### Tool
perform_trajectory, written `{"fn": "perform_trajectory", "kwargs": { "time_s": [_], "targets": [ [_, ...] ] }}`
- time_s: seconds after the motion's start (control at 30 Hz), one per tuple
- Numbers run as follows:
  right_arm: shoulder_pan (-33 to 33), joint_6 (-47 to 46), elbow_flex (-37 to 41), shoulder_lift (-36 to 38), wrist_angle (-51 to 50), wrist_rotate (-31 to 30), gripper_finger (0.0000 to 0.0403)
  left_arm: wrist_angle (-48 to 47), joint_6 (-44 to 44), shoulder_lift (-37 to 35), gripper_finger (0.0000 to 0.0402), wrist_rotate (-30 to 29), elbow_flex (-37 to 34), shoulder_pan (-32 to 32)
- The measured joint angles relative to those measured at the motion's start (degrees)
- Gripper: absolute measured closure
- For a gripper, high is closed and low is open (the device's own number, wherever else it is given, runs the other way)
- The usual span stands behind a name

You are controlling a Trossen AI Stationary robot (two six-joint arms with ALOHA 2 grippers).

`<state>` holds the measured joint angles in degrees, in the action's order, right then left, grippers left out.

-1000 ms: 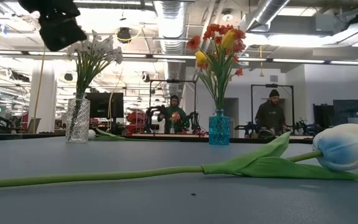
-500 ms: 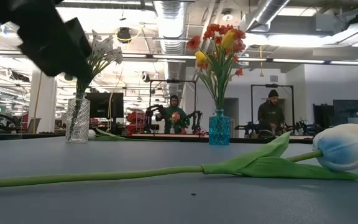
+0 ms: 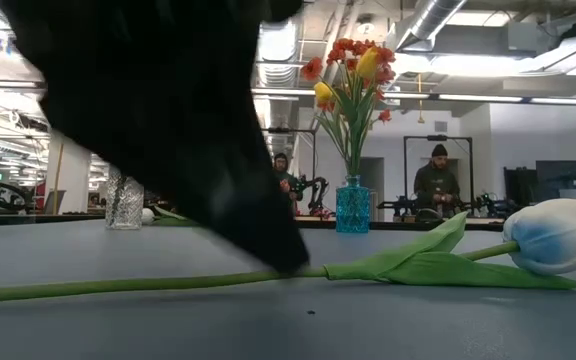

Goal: Sort flowers into vase by color
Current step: Put the bottom white tulip into the transparent vase

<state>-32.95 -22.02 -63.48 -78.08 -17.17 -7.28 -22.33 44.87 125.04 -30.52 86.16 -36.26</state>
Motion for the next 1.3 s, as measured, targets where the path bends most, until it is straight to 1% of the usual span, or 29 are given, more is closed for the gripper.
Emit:
{"fn": "perform_trajectory", "kwargs": {
  "time_s": [0.07, 0.13, 0.23, 0.3, 0.4, 0.53, 0.57, 0.7, 0.77, 0.8, 0.87, 0.93, 1.07, 1.2, 1.3],
  "targets": [
    [-0.6, 0.0, 0.0, 0.0, -0.7, 0.0, 0.0198, -1.3, 0.9, 1.6, 0.0223, 0.3, 1.3, 0.4],
    [-1.2, 0.0, 0.0, 0.0, -1.1, 0.0, 0.0198, -1.2, 1.7, 2.2, 0.0223, 2.0, 1.6, 0.6],
    [-2.5, 0.0, 0.0, 0.0, -1.5, 0.0, 0.0198, -0.9, 3.9, 2.1, 0.0224, 2.9, 0.0, 0.6],
    [-3.1, 0.0, 0.0, 0.0, -2.5, 0.0, 0.0198, -1.7, 5.9, 2.0, 0.0233, 2.7, -0.6, 0.6],
    [-3.7, 0.0, 0.0, 0.0, -3.4, 0.0, 0.0198, -3.3, 6.7, 2.0, 0.0273, 3.9, -0.4, 0.7],
    [-3.9, 0.0, 0.0, 0.0, -4.8, 0.0, 0.0198, -4.6, 6.4, 2.0, 0.0370, 5.6, -0.5, 0.8],
    [-3.9, 0.0, 0.0, 0.0, -5.1, 0.0, 0.0198, -4.8, 6.7, 2.0, 0.0385, 5.7, -0.6, 0.8],
    [-3.9, 0.0, 0.0, 0.0, -6.2, 0.0, 0.0198, -5.2, 12.4, 1.6, 0.0399, 5.9, -0.6, 1.3],
    [-3.8, 0.0, 0.0, 0.1, -7.2, 0.0, 0.0198, -5.3, 12.8, 0.5, 0.0400, 5.5, -0.8, 1.6],
    [-3.6, 0.0, 0.0, 0.1, -7.7, 0.0, 0.0198, -5.4, 12.2, -0.4, 0.0400, 4.8, -0.9, 1.9],
    [-3.1, 0.0, 0.0, 0.2, -7.9, 0.0, 0.0198, -9.2, 9.7, -2.8, 0.0401, 3.5, -1.2, 2.7],
    [-2.9, 0.7, 0.0, 0.7, -7.9, 0.0, 0.0198, -13.3, 8.3, -6.7, 0.0401, 0.6, -1.4, 4.0],
    [-1.9, 2.8, 0.0, 1.9, -7.4, -0.1, 0.0198, -23.7, 8.2, -15.7, 0.0401, -9.3, -1.0, 6.6],
    [-0.6, 3.0, 0.0, 2.8, -5.8, -0.1, 0.0198, -24.4, 2.1, -25.1, 0.0401, -16.7, -1.4, 8.0],
    [0.7, 3.0, 0.0, 2.6, -1.6, -0.1, 0.0198, -22.7, -4.7, -32.2, 0.0401, -20.1, -1.3, 9.1]
  ]
}}
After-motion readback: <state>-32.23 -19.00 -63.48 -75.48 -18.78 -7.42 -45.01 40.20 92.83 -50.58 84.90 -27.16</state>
